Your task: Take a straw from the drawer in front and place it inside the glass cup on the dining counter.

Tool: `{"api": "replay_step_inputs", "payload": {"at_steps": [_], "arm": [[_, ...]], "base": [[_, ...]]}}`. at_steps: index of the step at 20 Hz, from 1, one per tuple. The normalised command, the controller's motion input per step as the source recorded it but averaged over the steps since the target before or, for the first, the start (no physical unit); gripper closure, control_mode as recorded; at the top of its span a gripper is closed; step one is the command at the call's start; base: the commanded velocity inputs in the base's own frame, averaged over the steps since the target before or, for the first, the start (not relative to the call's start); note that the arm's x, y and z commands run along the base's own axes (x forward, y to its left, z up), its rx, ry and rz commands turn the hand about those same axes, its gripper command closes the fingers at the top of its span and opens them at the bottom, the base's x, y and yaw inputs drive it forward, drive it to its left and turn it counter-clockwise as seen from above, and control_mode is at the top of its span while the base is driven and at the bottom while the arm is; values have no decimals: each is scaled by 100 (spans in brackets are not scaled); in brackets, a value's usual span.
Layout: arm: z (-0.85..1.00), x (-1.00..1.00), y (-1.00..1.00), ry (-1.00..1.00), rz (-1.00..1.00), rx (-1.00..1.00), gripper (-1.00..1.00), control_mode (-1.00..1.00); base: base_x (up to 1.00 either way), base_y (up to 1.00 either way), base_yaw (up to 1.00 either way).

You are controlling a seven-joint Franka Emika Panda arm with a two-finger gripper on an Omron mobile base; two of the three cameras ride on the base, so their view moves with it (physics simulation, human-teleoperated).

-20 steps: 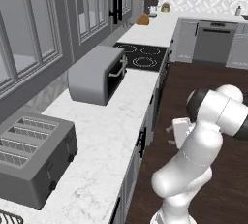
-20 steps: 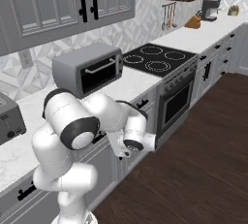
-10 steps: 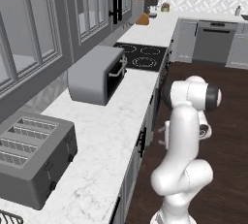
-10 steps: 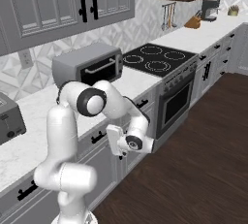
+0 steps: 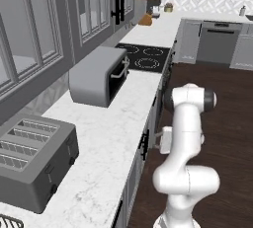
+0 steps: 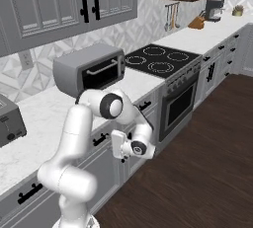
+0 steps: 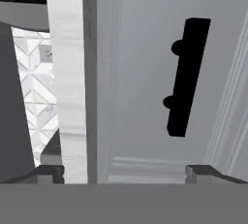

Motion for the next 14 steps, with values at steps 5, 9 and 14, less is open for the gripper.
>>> {"api": "replay_step_inputs", "payload": {"at_steps": [5, 9, 14], "arm": [[-34, 31, 36, -7, 0, 0, -100, -100], [-34, 38, 28, -5, 0, 0, -100, -100], [-33, 36, 16, 0, 0, 0, -100, -100]], "base": [[0, 0, 0], [0, 0, 0], [0, 0, 0]]}}
